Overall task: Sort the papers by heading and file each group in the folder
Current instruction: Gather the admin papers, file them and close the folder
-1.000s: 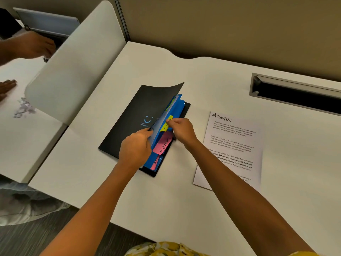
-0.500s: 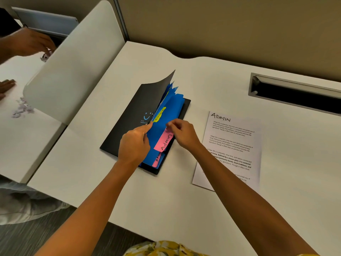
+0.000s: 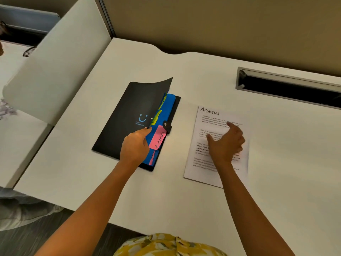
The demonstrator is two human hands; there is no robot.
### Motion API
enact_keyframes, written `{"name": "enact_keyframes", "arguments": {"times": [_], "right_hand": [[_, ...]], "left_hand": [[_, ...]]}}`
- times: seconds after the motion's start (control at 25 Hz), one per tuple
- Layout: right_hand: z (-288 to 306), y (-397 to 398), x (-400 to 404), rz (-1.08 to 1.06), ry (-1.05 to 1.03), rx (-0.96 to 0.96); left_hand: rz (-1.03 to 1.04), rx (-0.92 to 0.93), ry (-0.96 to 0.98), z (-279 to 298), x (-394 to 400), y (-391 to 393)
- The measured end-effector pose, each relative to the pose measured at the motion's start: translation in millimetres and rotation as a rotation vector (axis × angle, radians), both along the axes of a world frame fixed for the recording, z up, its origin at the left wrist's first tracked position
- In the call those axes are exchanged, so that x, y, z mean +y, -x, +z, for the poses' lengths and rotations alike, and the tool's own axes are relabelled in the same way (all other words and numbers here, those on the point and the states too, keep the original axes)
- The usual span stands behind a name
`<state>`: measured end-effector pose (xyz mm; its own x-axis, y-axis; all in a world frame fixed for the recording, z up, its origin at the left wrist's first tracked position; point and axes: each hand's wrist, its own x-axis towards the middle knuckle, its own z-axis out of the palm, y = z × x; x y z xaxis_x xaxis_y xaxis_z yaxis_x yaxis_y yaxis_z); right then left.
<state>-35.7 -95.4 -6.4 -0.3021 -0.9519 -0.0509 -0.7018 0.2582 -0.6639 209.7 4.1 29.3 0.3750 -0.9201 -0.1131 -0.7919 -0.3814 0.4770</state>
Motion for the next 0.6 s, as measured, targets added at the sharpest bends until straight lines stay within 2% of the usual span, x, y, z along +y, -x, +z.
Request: {"name": "enact_keyframes", "arguments": {"times": [0.12, 0.24, 0.4, 0.6], "right_hand": [[1.0, 38.8, -8.0, -0.208, -0.288, 0.098], [0.8, 61.0, -9.1, -0.247, -0.536, 0.066], [-0.8, 64.8, -5.5, -0.247, -0.543, 0.159], [0.3, 57.7, -5.7, -0.282, -0.539, 0.138]], "left_hand": [[0.001, -0.014, 0.049, -2.9, -2.7, 2.2], [0.020, 0.009, 0.066, -5.5, -2.6, 3.1], [0.024, 0.017, 0.092, -10.7, -0.7, 2.2], [0.042, 0.023, 0.121, -15.3, 0.4, 2.3]]}}
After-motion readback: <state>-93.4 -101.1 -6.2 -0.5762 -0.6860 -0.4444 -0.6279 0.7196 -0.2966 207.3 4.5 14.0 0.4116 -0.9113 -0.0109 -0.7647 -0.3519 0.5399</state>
